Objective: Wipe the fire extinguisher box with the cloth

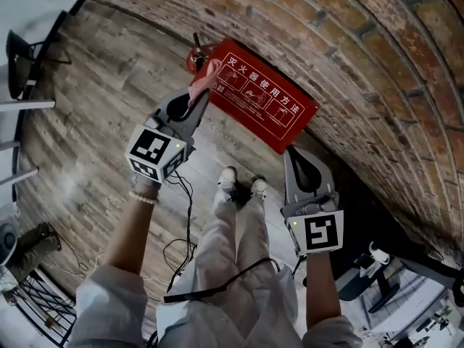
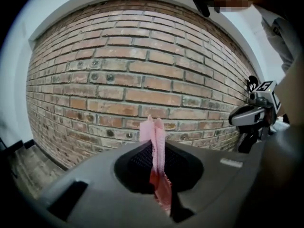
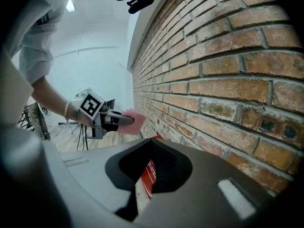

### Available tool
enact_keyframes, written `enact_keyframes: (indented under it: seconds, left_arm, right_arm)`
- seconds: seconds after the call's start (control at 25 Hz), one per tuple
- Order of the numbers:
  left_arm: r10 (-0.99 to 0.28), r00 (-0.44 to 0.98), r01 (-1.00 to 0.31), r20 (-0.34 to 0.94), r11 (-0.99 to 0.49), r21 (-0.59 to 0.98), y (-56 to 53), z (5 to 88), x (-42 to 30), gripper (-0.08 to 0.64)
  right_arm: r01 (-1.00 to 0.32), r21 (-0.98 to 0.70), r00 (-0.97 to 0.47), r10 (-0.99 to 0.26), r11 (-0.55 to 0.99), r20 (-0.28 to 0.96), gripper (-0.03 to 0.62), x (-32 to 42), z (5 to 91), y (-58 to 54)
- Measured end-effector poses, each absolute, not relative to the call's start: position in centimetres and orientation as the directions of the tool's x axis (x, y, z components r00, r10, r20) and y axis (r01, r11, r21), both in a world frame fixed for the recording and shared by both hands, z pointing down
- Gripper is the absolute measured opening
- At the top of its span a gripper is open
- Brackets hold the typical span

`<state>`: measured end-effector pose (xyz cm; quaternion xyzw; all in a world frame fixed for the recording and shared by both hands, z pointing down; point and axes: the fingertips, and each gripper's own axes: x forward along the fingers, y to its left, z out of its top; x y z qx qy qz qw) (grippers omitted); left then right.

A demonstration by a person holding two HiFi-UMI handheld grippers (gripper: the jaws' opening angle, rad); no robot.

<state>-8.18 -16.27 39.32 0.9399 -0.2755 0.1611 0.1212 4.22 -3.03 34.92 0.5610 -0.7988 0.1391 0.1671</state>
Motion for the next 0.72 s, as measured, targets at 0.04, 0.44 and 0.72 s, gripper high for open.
enact_keyframes:
  seconds: [0.04, 0.44, 0.72]
  left_arm:
    - [-0.48, 0.791, -0.559, 0.38, -0.819, 0.129, -17.0, 40.1, -8.2, 0.011]
    - [-0.487, 0.729, -0.604, 0.481, -0.788, 0.118, -24.6, 46.9, -8.7, 0.011]
    - [-0.47, 0.676, -0.603, 0.567, -0.795, 0.061, -27.2, 50.4, -9.3, 0.011]
  right_arm:
    - [-0.943, -0.037, -0.314, -0.847, 0.331, 0.428, 0.009, 4.2, 35.2, -3.2]
    - [-0.953, -0.056, -0.292, -0.848, 0.299, 0.441, 0.009, 4.7, 36.9, -5.0]
    - [-0.951, -0.065, -0.298, -0.841, 0.302, 0.453, 0.009, 4.5, 37.9, -5.6]
